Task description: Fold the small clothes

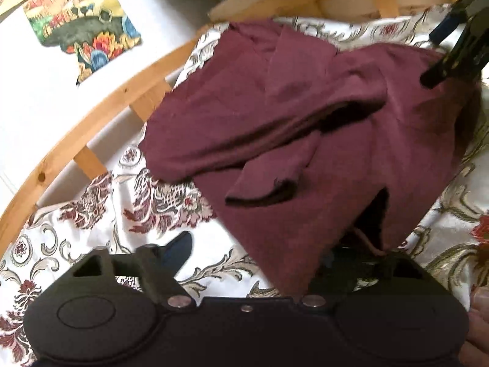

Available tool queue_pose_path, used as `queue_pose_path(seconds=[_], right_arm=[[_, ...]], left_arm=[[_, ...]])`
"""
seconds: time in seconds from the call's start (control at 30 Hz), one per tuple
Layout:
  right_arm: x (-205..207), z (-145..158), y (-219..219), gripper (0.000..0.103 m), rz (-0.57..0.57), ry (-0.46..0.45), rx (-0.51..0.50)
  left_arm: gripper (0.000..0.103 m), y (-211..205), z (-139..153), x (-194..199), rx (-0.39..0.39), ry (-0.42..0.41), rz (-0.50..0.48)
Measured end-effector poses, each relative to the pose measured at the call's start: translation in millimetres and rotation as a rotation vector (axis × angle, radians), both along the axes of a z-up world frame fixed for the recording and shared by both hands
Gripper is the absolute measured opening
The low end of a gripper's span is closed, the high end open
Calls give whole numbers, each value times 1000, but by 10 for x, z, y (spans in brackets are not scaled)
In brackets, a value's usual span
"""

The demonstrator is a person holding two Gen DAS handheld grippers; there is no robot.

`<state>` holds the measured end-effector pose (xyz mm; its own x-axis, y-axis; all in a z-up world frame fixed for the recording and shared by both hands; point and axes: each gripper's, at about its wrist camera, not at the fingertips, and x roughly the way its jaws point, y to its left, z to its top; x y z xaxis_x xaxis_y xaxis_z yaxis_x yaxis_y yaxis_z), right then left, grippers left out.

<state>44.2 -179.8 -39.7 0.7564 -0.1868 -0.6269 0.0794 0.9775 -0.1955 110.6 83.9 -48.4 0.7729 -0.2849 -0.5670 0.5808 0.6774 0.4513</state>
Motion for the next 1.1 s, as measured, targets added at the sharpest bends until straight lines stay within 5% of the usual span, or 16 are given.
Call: queue_pose_path(seconds=[0.27, 0.53, 0.73, 0.87, 1.1], right_arm=[[-9, 9, 49, 103, 54, -14, 27], [-114, 79, 423, 103, 307, -79, 44], [-112, -87, 876, 103, 483, 1, -45], [-6, -232, 952, 101, 408, 66, -160], [-68, -180, 672, 61, 220, 72, -307]], left_arm=[[10, -13, 18, -219, 27, -93, -88], [7, -14, 323, 44, -86, -103, 49], [7, -49, 562, 256, -153, -87, 96], [7, -61, 648, 299, -177, -86, 109], [7, 32, 630, 259, -200, -69, 136]])
